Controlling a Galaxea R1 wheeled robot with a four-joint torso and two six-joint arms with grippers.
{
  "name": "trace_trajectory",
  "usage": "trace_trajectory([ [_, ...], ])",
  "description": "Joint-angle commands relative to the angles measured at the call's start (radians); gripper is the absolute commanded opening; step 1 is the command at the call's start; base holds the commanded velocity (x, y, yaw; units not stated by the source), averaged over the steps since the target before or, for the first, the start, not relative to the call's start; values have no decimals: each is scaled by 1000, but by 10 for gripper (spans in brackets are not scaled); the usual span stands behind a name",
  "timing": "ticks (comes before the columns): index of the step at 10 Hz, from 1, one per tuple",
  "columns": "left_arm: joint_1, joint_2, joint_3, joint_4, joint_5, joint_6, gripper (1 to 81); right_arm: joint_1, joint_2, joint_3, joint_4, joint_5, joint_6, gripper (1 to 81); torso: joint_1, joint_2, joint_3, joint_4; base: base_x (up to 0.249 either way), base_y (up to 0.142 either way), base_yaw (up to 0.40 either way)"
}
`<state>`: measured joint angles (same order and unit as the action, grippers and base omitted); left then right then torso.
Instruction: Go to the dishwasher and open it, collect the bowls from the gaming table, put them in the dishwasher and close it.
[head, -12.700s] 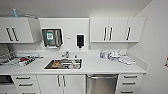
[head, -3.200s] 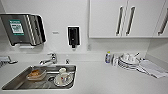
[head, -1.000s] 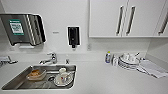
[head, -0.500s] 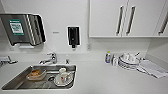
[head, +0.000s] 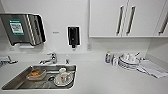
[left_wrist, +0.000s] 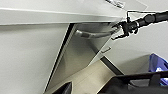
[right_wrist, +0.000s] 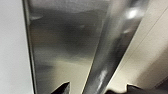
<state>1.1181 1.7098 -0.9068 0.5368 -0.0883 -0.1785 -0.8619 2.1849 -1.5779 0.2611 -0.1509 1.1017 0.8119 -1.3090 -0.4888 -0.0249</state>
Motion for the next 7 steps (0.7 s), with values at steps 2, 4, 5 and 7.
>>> trace_trajectory([
  [2, -73, -45, 17, 18, 5, 8, 811, 100, 0, -39, 7, -56, 23, 811, 0, 0, 0, 0, 0, 0, 0],
  [4, -74, -42, 6, 14, 4, 8, 811, 76, 8, -75, 7, -59, 23, 811, 0, 0, 0, 0, 0, 0, 0],
  [5, -74, -36, -1, 11, 2, 8, 811, 66, 6, -88, 3, -59, 23, 811, 0, 0, 0, 0, 0, 0, 0],
  [7, -73, -28, -7, 9, 4, 7, 811, 40, 2, -102, -6, -64, 23, 811, 0, 0, 0, 0, 0, 0, 0],
])
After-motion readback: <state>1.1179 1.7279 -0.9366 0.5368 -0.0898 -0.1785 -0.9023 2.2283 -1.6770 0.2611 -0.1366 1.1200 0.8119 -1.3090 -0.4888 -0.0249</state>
